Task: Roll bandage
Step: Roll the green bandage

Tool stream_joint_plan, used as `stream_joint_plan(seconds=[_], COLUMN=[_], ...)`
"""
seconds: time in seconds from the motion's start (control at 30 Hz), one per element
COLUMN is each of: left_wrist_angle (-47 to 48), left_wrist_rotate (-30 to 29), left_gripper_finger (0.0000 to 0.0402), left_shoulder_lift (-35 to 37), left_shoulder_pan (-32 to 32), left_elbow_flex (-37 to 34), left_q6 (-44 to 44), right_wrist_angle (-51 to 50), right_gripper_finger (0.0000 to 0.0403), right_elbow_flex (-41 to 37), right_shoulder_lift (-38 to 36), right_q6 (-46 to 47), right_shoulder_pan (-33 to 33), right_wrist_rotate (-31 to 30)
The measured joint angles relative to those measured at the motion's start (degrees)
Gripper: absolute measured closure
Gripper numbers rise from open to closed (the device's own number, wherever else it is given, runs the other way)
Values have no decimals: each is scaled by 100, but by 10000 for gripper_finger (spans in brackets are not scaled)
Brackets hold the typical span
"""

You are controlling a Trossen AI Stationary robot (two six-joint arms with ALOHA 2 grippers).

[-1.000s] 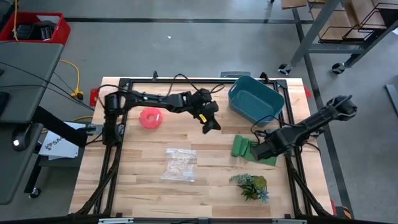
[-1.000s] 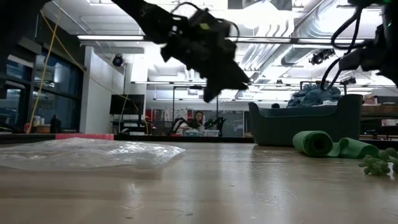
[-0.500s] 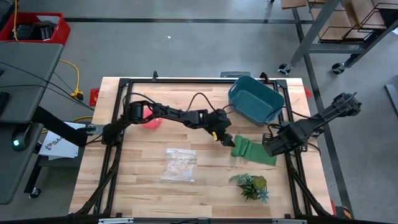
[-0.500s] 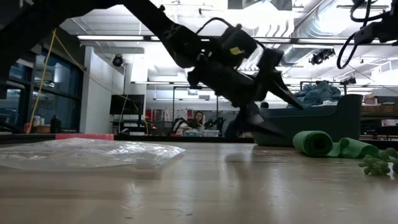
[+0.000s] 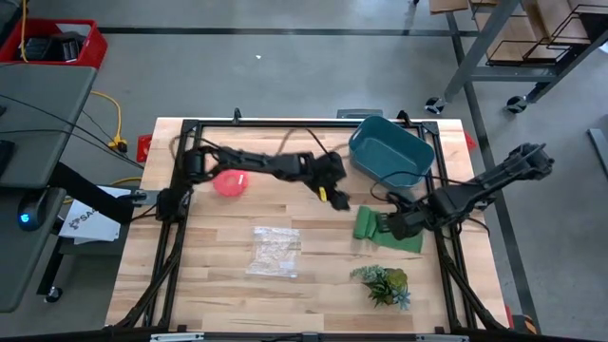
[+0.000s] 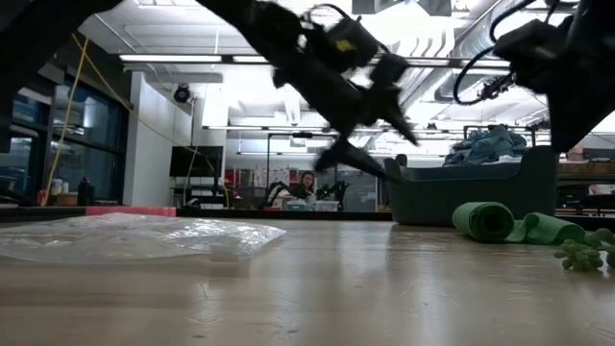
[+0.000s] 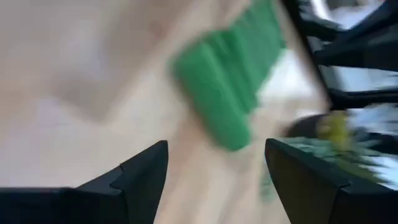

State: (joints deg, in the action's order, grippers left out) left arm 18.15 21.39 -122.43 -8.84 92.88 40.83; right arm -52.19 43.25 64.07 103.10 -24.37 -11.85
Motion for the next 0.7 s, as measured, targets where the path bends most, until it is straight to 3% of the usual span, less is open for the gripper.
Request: stream_joint_plan(seconds=[0.13, 0.27, 0.4, 0.53, 0.7], left_wrist_angle=[1152, 1551, 1920, 2401, 3052], left_wrist_rotate=[-1211, -2016, -2488, -2869, -3144], left_gripper_finger=[140, 140, 140, 140, 140], left_shoulder_lift=[890, 1845, 2694, 3401, 3985], left_shoulder_pan=[-275, -544, -705, -772, -822], left_elbow_flex=[-37, -35, -33, -28, -28], left_q6=[-889, -1436, -1648, -1876, -2159], right_wrist_angle=[784, 1847, 2809, 2912, 3282], right_gripper_finger=[381, 319, 241, 177, 156], right_elbow_flex=[-409, -918, -1281, -1343, -1343], right_shoulder_lift=[2, 2, 4, 61, 450], right_q6=[-167, -196, -262, -416, -562], right_shoulder_pan=[115, 405, 786, 1226, 1748], right_wrist_rotate=[-311, -439, -454, -303, 429])
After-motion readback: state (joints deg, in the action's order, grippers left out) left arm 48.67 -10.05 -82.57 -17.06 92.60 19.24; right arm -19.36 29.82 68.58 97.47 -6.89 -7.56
